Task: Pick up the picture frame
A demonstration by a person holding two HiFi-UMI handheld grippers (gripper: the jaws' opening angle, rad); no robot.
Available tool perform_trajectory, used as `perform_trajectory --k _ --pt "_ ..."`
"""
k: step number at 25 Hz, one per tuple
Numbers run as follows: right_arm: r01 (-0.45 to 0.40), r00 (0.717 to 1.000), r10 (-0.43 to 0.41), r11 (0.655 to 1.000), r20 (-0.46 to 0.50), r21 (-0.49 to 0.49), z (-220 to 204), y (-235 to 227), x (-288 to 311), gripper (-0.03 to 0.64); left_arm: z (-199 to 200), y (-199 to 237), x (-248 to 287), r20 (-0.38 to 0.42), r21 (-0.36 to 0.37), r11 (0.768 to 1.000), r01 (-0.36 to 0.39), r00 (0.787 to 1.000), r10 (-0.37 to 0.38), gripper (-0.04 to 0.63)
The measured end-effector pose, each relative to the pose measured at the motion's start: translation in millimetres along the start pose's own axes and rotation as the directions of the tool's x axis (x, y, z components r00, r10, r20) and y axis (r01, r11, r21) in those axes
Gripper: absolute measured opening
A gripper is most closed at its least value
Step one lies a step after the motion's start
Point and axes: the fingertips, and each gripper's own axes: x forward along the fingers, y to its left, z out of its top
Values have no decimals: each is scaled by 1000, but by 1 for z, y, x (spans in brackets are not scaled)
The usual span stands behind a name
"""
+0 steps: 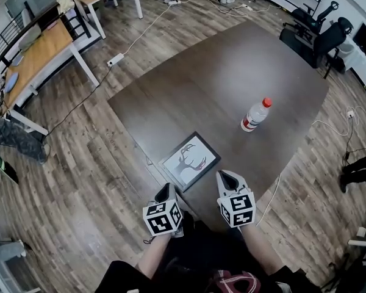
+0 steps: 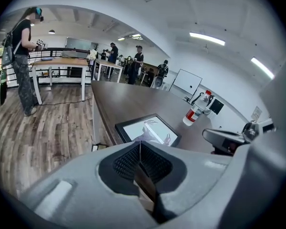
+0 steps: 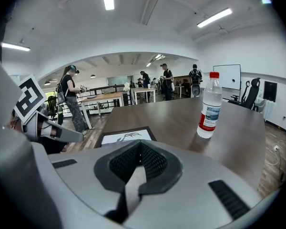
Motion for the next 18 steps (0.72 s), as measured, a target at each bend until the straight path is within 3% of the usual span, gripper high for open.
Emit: perform_trajectory --k 4,6,10,18 --pt "-18 1000 18 999 -6 32 11 -7 19 10 -2 7 10 -40 -21 1000 -12 999 11 11" --pt "-30 999 30 999 -25 14 15 -12 29 60 -3 6 16 -58 -27 1000 -14 998 13 16" --pt "-43 997 41 999 -58 -31 20 -20 46 63 -7 5 26 -102 -54 998 -24 995 19 117" --pt "-112 971 86 988 -225 -106 -3 -28 83 84 -6 6 44 -148 -94 994 -46 988 32 123"
